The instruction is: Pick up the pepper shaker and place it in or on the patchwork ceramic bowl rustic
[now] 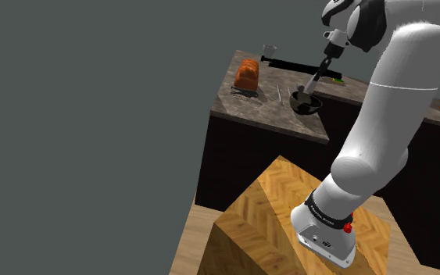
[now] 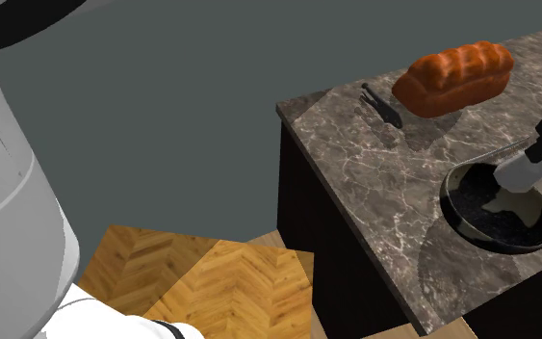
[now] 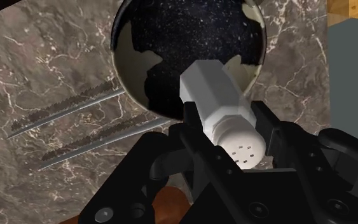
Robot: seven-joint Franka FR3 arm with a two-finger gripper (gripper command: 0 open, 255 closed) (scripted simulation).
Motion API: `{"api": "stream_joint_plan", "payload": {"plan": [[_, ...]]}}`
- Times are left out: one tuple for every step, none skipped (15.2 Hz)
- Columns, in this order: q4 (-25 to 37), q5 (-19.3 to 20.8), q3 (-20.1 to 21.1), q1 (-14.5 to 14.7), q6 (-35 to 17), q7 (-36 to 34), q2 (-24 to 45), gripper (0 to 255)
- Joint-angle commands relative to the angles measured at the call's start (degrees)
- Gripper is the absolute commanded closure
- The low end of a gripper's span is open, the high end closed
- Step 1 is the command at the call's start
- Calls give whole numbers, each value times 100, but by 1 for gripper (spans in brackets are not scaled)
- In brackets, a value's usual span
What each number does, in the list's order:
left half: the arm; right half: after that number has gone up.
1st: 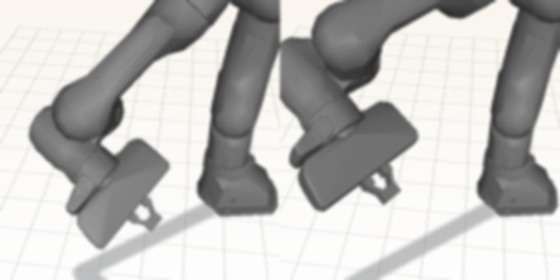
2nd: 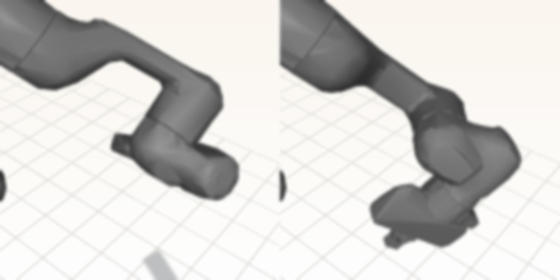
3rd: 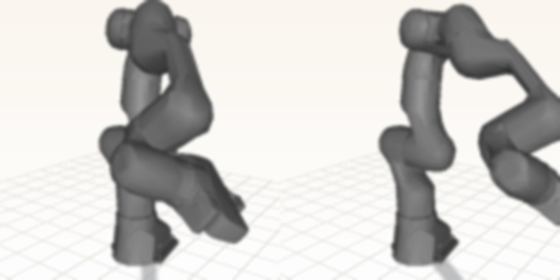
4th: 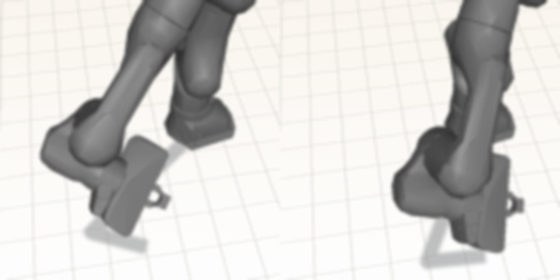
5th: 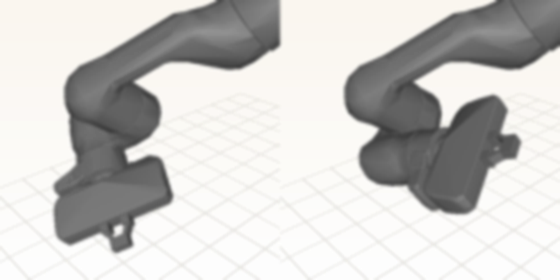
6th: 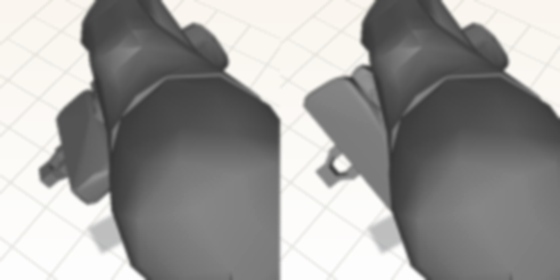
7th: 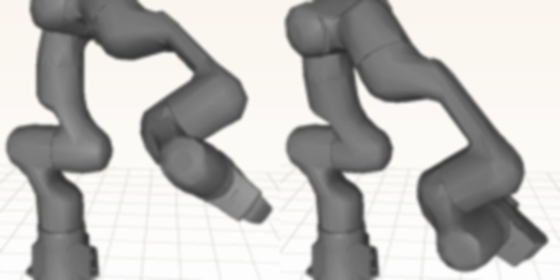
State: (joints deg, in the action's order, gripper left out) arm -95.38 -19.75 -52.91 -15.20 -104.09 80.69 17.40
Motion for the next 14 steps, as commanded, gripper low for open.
{"api": "stream_joint_plan", "payload": {"plan": [[-141,-27,13,11,-150,31,17,255],[-201,-46,22,11,-219,49,34,255],[-260,-67,31,10,-286,68,52,255],[-316,-89,41,8,-353,88,72,255],[-404,-128,59,3,-459,121,106,255],[-404,-128,59,3,-459,121,106,255],[-405,-127,59,3,-459,121,106,255],[-404,-127,59,3,-459,121,106,255],[-404,-128,59,3,-459,121,106,255],[-404,-128,59,3,-459,121,106,255],[-404,-128,59,3,-459,121,106,255],[-404,-128,59,3,-459,121,106,255],[-404,-128,59,3,-459,121,106,255],[-404,-128,59,2,-459,121,107,0]]}}
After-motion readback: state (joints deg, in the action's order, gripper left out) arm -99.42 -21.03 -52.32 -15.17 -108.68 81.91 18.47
